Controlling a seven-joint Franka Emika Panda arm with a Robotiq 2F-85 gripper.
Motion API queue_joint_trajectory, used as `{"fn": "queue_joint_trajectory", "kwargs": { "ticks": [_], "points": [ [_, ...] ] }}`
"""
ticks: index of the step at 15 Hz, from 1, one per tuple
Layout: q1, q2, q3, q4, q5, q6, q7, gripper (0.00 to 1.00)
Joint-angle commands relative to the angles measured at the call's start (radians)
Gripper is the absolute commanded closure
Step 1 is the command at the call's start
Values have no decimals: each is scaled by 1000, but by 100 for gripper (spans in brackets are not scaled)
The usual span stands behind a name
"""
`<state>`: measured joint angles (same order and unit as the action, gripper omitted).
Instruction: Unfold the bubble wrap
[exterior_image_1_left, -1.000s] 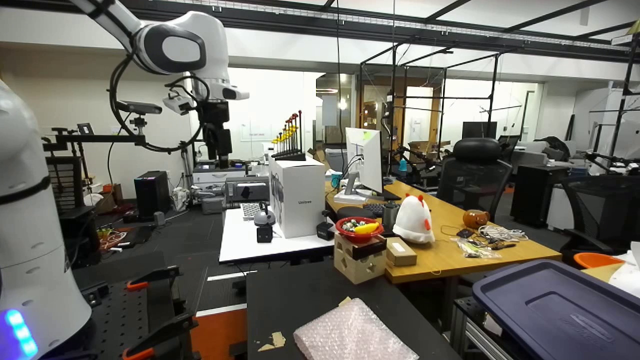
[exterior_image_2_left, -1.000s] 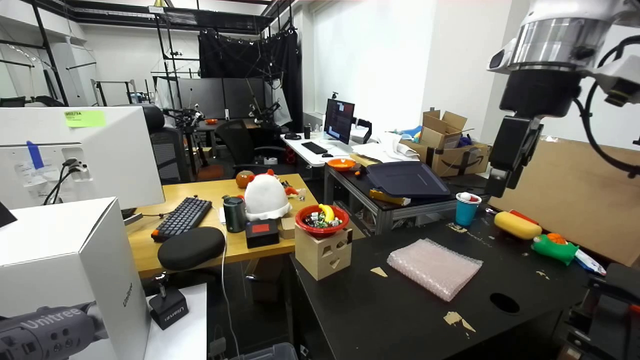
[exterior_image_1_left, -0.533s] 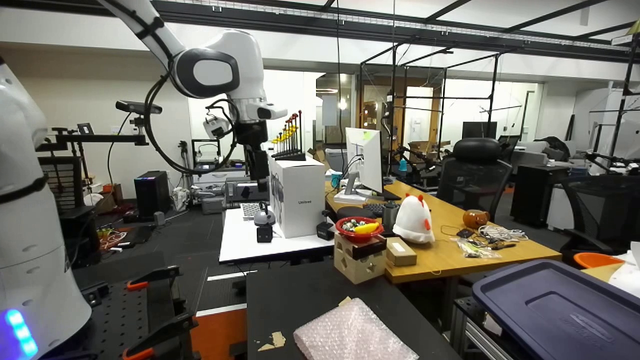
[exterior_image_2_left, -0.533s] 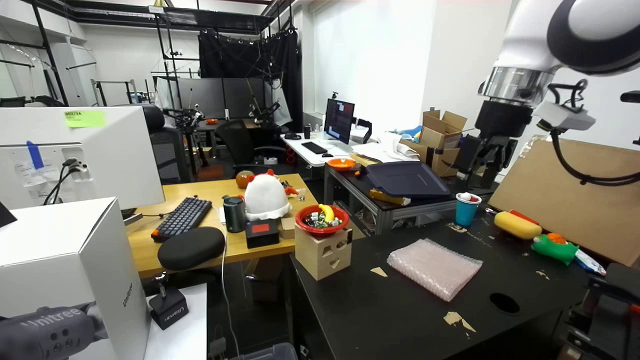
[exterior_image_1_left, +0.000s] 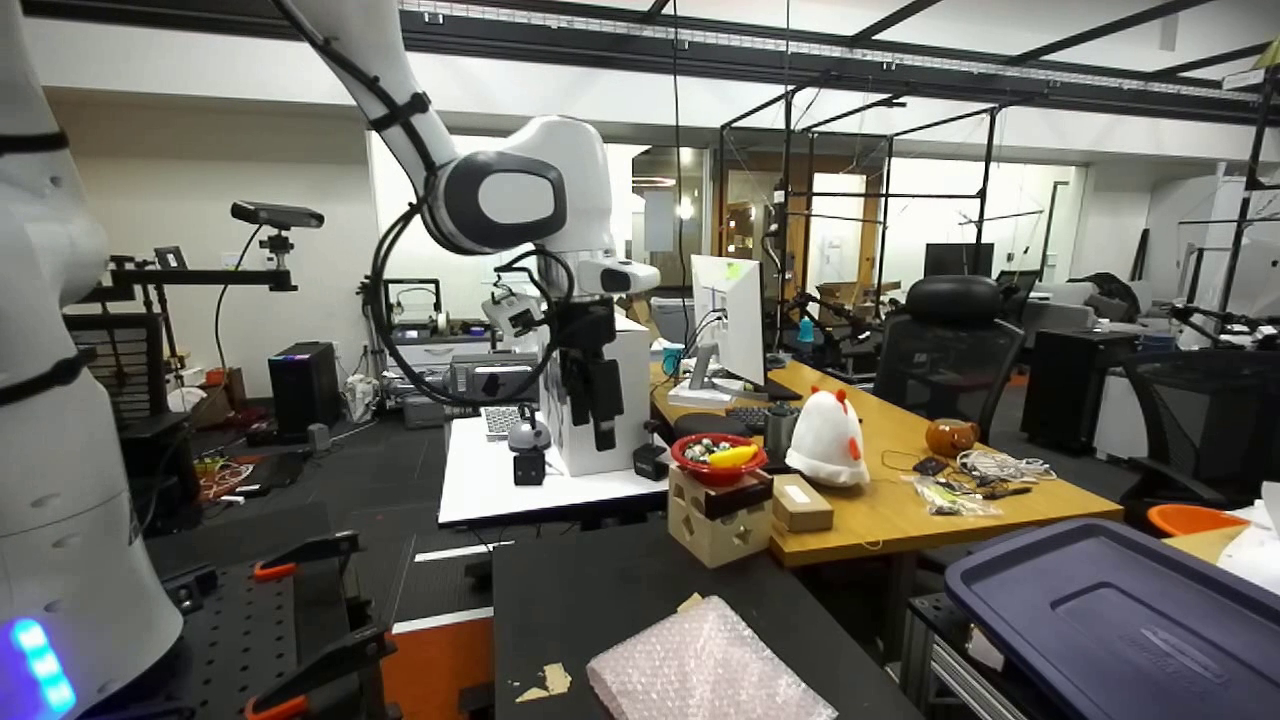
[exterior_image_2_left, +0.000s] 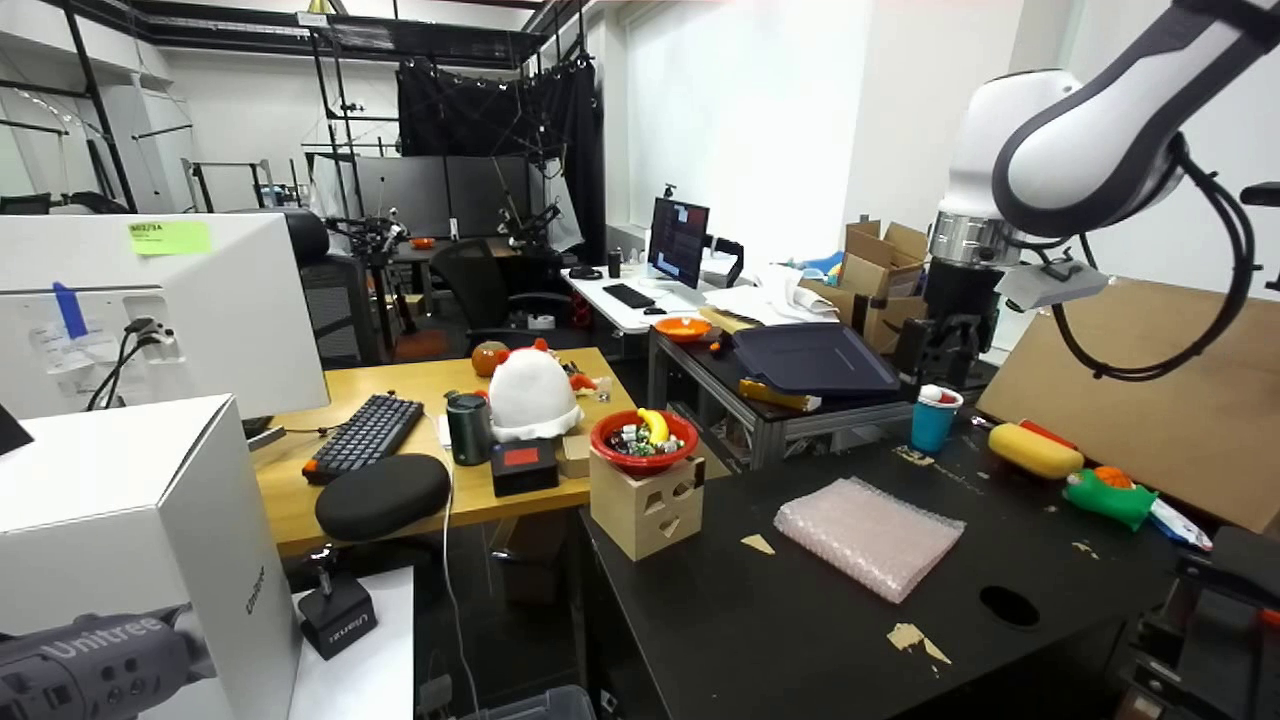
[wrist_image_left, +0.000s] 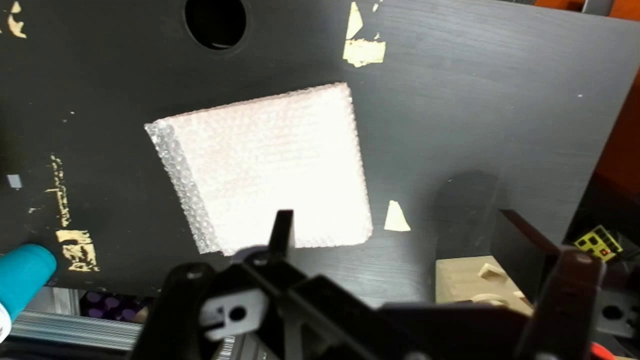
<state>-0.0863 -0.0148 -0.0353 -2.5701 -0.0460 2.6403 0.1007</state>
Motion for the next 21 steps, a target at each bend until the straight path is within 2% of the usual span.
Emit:
{"fn": "queue_joint_trajectory", "kwargs": {
  "ticks": [1, 2, 3, 4, 6, 10, 11, 16, 19, 21],
  "points": [
    [-35, 131, -61, 123, -28, -8, -65, 0],
    [-43, 161, -80, 154, -39, -10, -52, 0],
    [-26, 158, -118, 156, -184, 10, 126, 0],
    [-26, 127, -89, 114, -68, -2, -6, 0],
    [-26, 160, -123, 149, -153, -1, 80, 0],
    [-21, 164, -123, 155, -160, 0, 95, 0],
    [-7, 186, -123, 176, -178, -1, 136, 0],
    [9, 322, -93, 329, -55, -69, 140, 0],
    [12, 446, -92, 464, -6, -114, 129, 0],
    [-12, 531, -89, 566, 27, -175, 89, 0]
  ]
}}
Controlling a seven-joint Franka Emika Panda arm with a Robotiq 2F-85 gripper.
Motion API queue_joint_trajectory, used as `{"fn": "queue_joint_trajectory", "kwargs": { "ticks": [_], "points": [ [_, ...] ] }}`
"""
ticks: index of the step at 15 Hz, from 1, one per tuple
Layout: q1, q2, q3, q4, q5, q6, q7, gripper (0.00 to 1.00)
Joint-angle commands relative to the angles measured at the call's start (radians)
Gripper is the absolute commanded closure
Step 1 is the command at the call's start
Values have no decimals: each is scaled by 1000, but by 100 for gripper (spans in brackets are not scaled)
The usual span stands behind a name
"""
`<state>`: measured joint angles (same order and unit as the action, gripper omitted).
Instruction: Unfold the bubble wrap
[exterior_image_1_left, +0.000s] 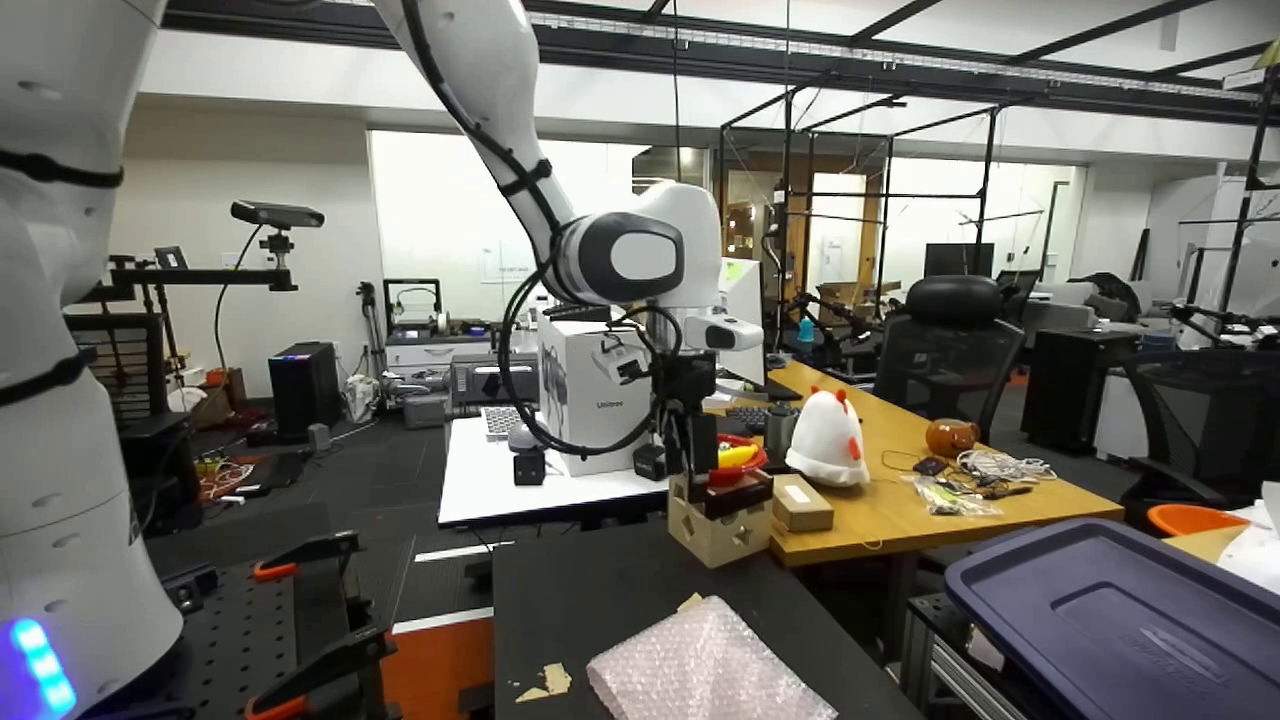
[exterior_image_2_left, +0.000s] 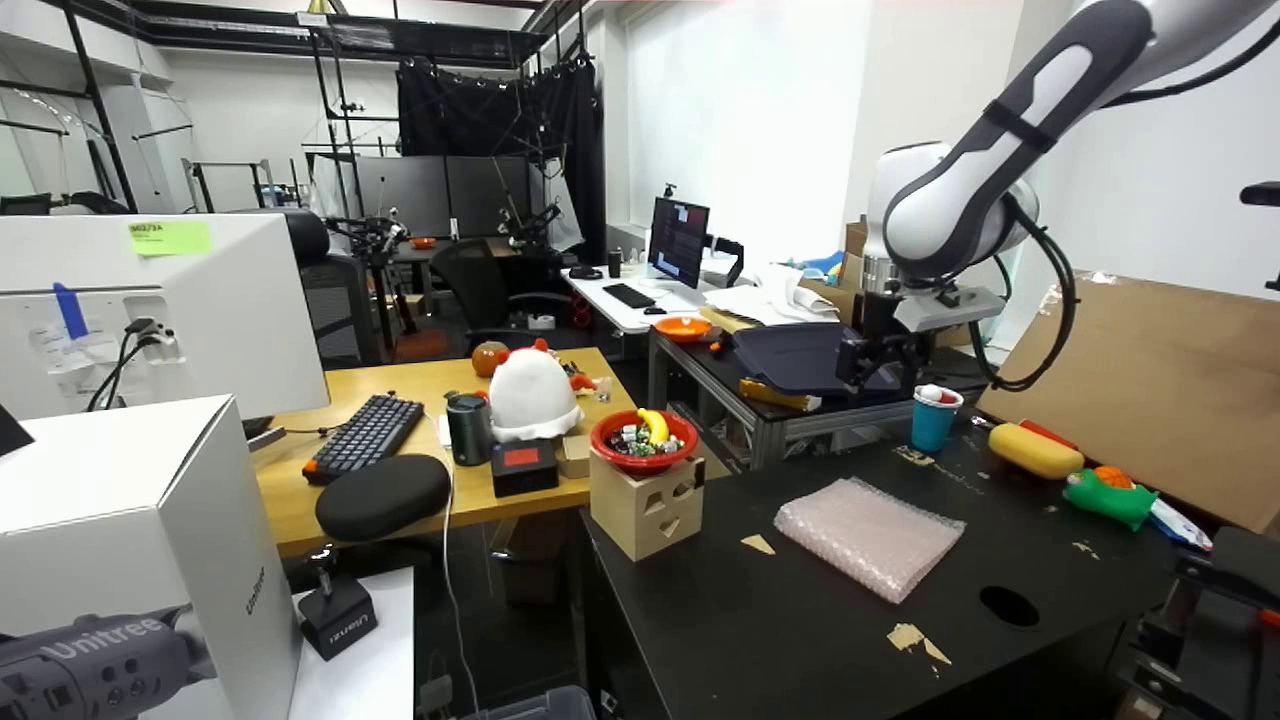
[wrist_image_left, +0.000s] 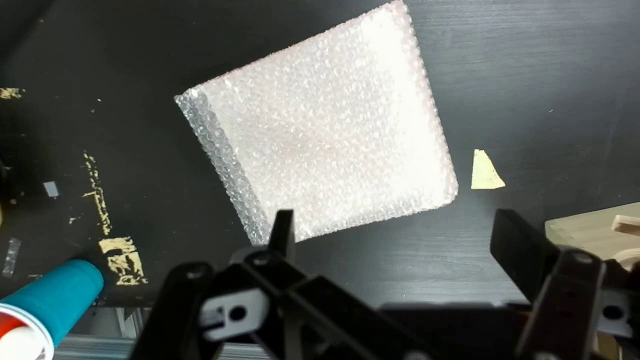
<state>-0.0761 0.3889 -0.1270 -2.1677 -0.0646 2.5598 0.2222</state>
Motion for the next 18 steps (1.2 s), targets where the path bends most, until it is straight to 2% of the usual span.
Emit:
{"fn": "queue_joint_trajectory", "kwargs": {
  "ticks": [1, 7, 12, 18],
  "points": [
    [-31, 162, -2, 211, 53, -130, -39, 0],
    [-138, 338, -12, 470, 57, -269, -176, 0],
    [-234, 439, 15, 628, 80, -349, -333, 0],
    [-284, 537, 51, 771, 73, -429, -502, 0]
  ]
}}
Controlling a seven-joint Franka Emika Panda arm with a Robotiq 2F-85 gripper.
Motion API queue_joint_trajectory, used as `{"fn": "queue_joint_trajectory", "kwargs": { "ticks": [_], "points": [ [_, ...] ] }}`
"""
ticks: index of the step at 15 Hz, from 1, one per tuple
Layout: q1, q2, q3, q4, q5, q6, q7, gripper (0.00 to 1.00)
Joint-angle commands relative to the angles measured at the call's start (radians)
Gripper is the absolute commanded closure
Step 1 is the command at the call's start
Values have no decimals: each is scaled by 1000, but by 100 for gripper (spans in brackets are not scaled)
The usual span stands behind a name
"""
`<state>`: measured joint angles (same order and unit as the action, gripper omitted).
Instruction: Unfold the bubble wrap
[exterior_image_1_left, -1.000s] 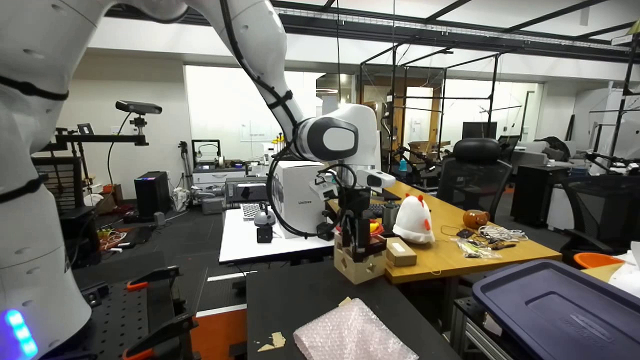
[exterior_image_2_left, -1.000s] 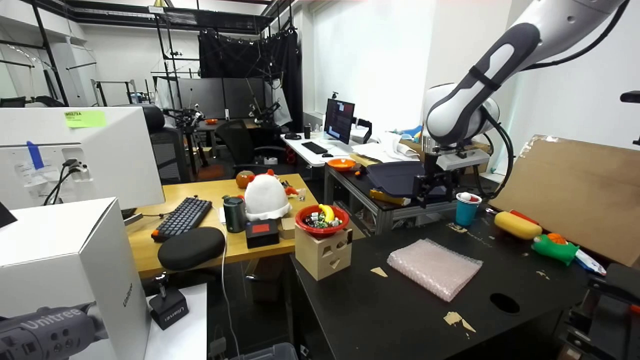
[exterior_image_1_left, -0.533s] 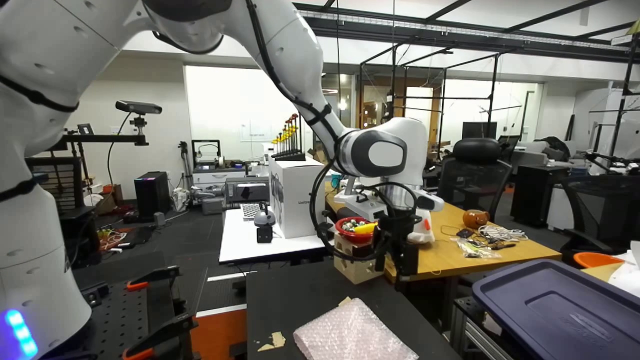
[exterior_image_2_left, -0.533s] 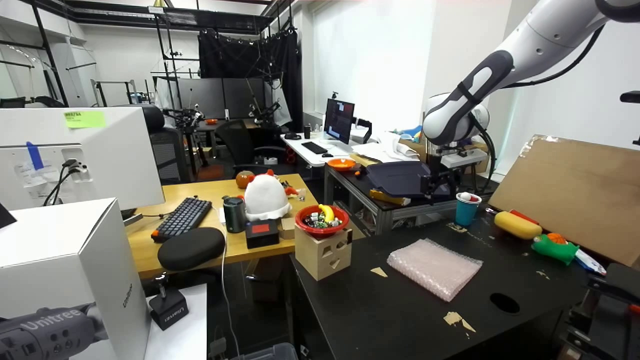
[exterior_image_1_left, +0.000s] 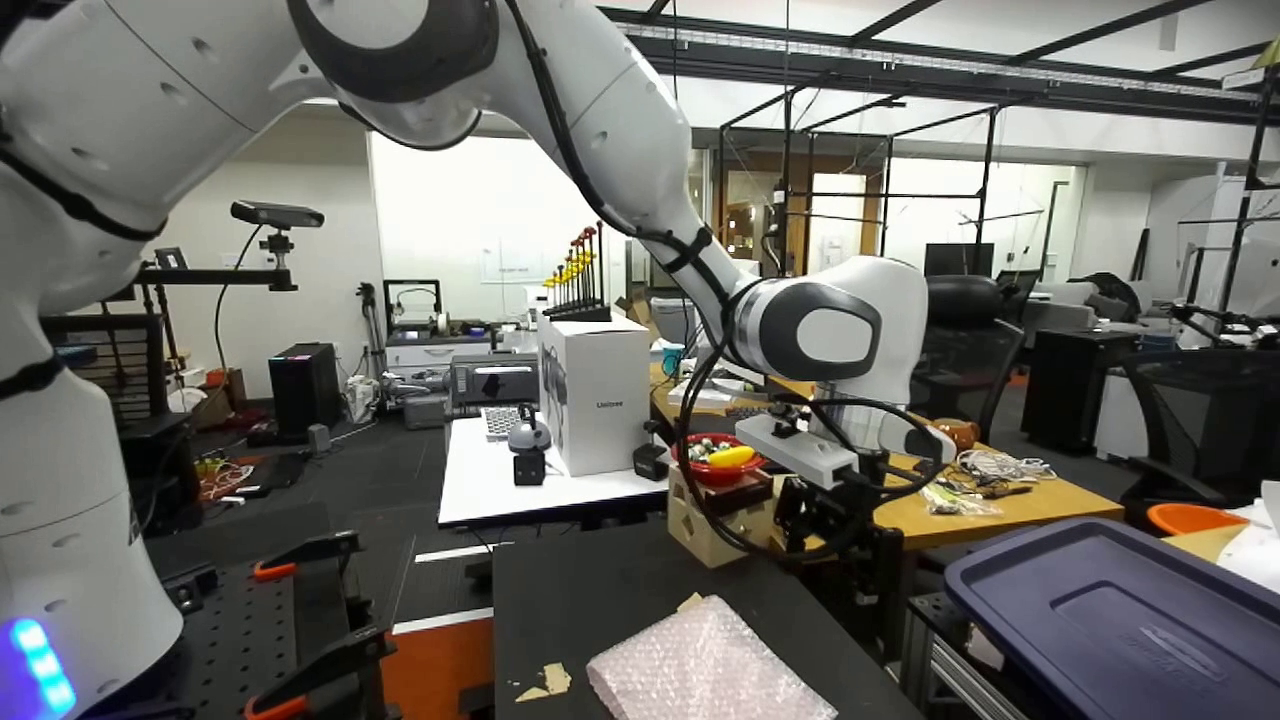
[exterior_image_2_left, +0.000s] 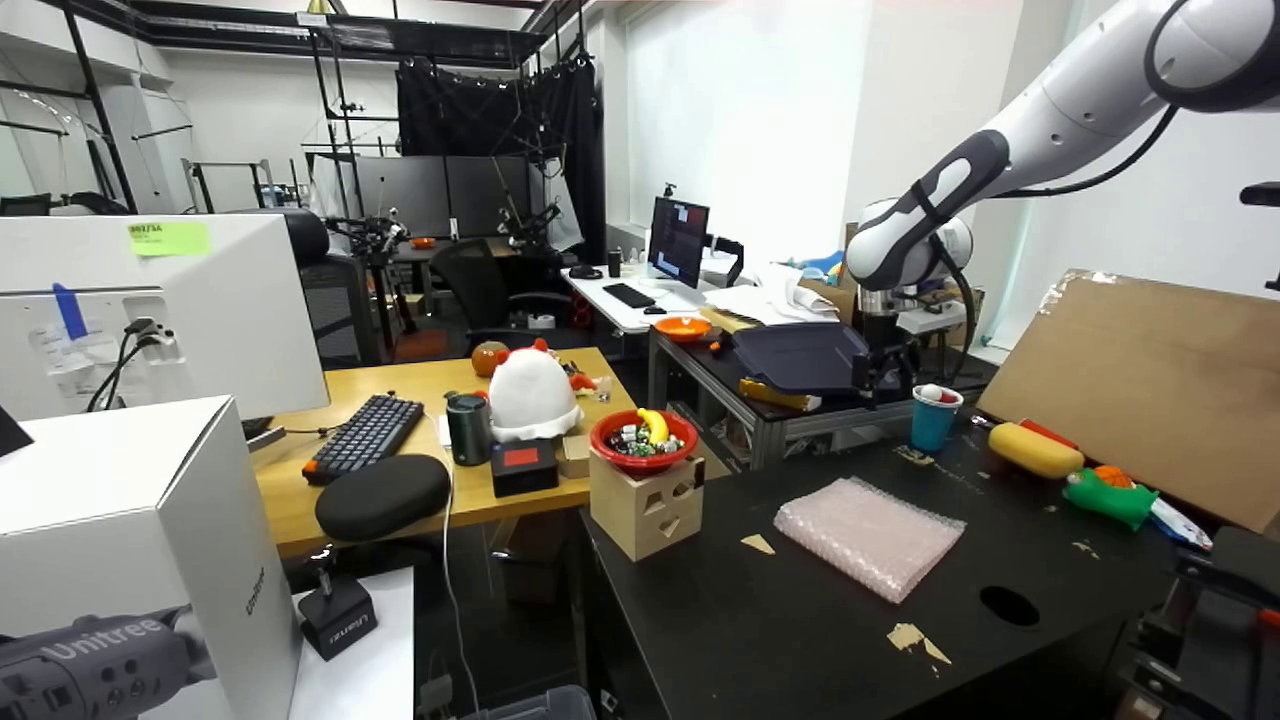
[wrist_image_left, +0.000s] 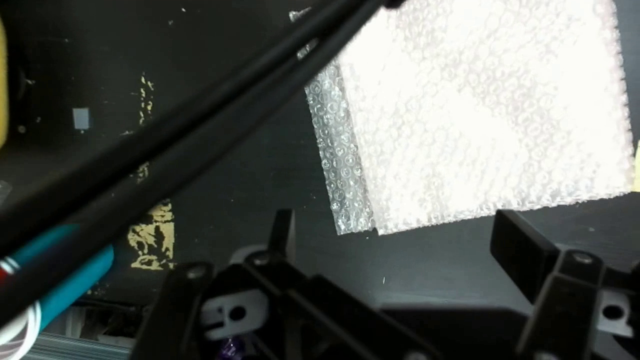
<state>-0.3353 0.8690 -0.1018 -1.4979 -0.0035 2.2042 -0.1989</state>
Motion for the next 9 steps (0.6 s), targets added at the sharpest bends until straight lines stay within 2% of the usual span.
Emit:
{"fn": "queue_joint_trajectory", "kwargs": {
  "ticks": [1, 9],
  "points": [
    [-28, 74, 30, 127, 11, -93, -100, 0],
    [-42, 214, 42, 323, 16, -267, -152, 0]
  ]
}}
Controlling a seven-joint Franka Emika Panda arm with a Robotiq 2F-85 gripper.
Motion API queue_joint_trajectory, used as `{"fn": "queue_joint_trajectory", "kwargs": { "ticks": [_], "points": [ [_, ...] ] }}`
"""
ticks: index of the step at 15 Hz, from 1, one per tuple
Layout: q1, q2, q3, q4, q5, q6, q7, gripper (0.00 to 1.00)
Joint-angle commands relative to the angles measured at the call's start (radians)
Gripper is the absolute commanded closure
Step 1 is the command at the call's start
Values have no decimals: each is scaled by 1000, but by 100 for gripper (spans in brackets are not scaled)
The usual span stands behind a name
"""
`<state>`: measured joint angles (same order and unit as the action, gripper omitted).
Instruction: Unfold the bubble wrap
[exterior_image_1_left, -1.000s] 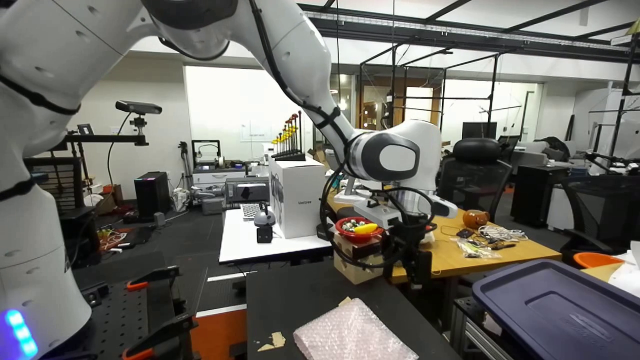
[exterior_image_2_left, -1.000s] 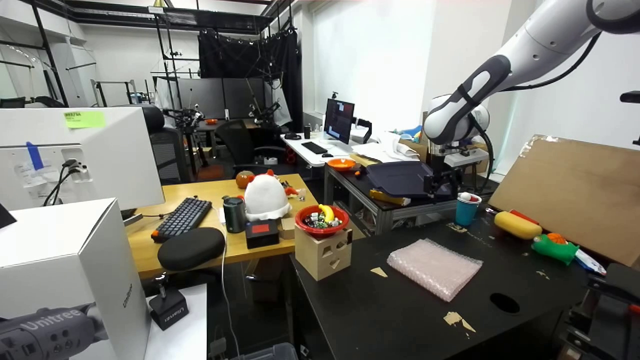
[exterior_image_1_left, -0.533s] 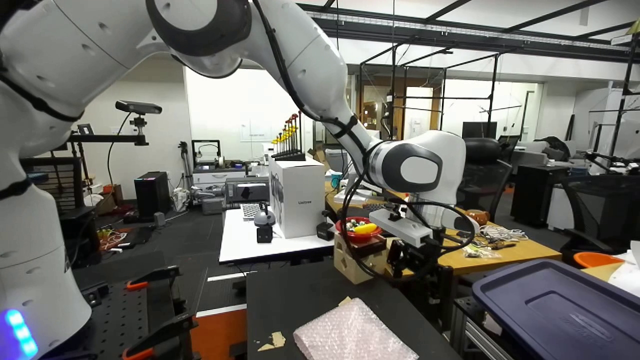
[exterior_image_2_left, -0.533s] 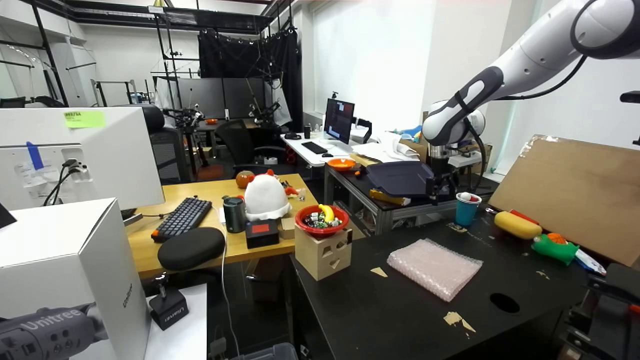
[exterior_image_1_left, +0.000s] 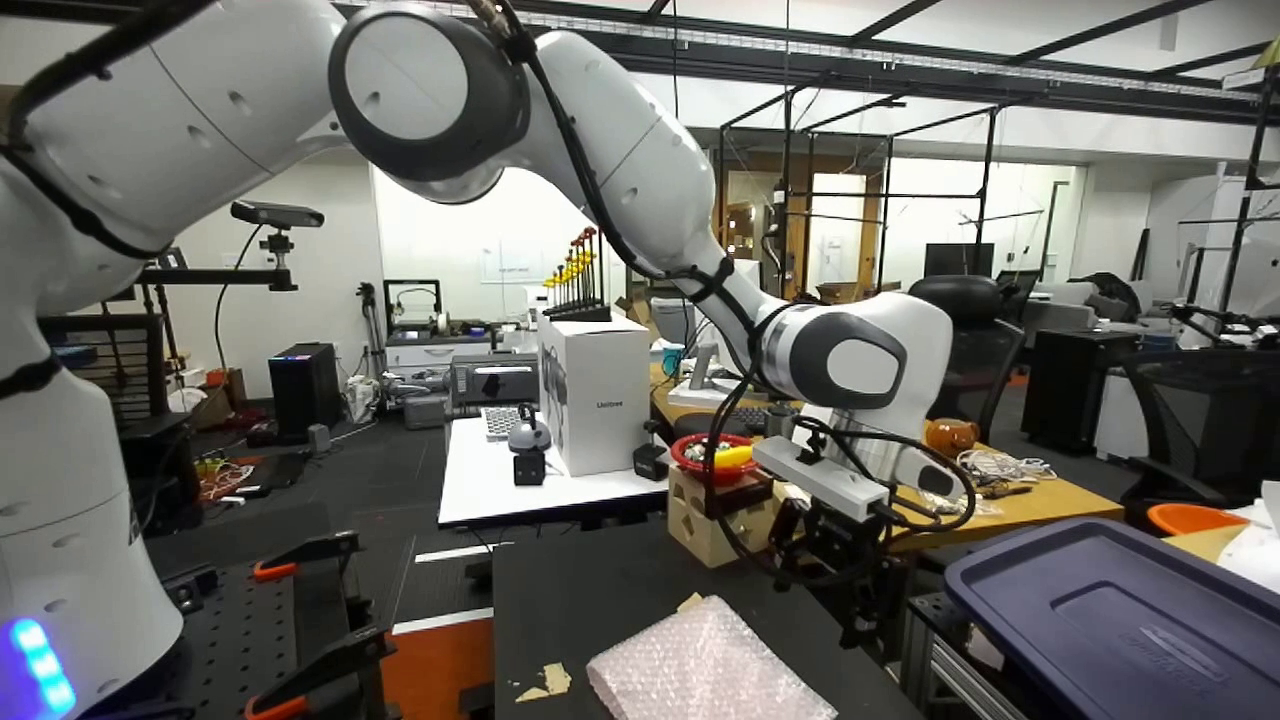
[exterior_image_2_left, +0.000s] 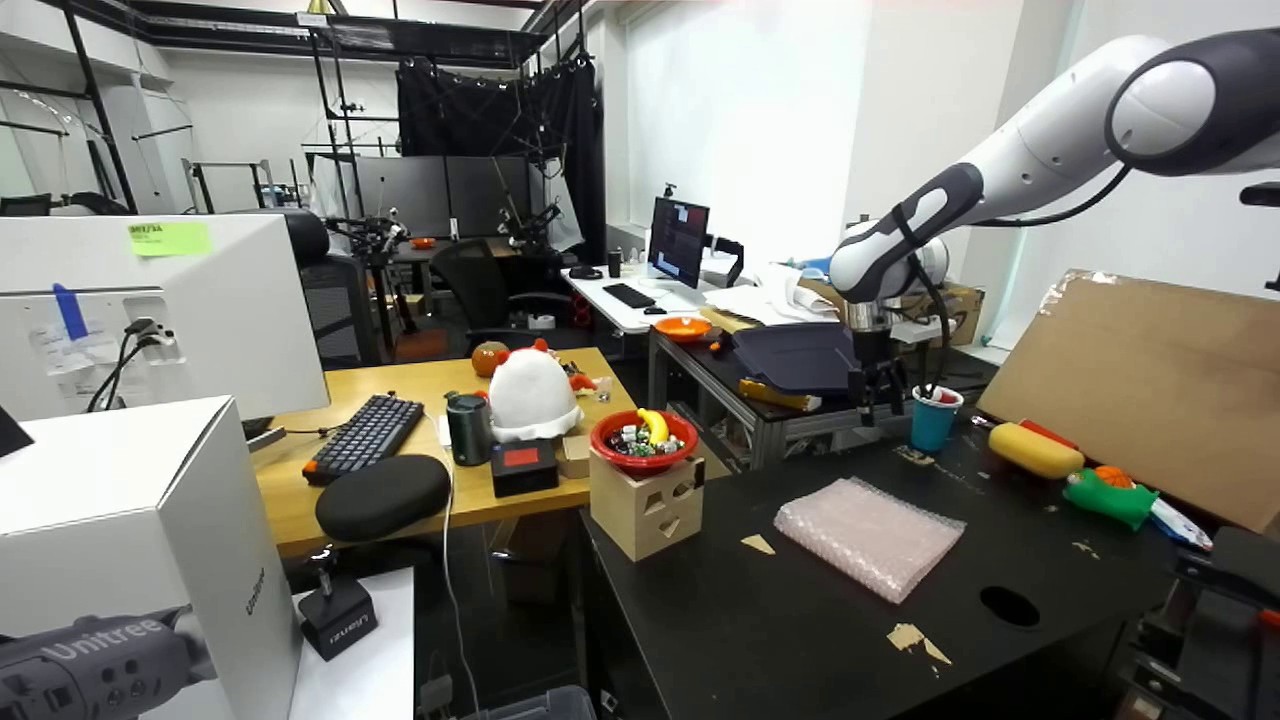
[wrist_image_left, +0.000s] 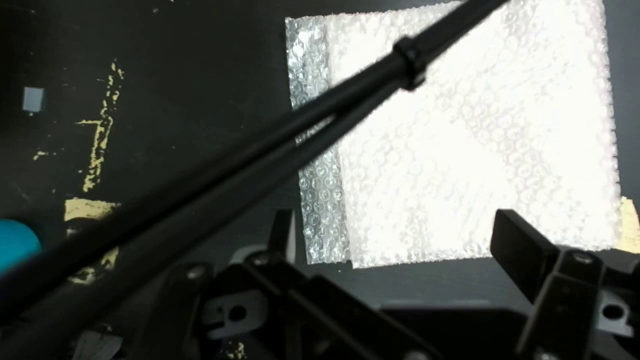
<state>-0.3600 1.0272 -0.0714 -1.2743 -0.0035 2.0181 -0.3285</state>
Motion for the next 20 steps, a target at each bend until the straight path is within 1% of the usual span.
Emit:
{"fn": "queue_joint_trajectory", "kwargs": {
  "ticks": [1, 10, 20],
  "points": [
    [-20, 68, 13, 116, 18, -97, -20, 0],
    [-28, 165, 14, 240, 26, -179, 0, 0],
    [-32, 268, 17, 364, 46, -196, 14, 0]
  ]
}}
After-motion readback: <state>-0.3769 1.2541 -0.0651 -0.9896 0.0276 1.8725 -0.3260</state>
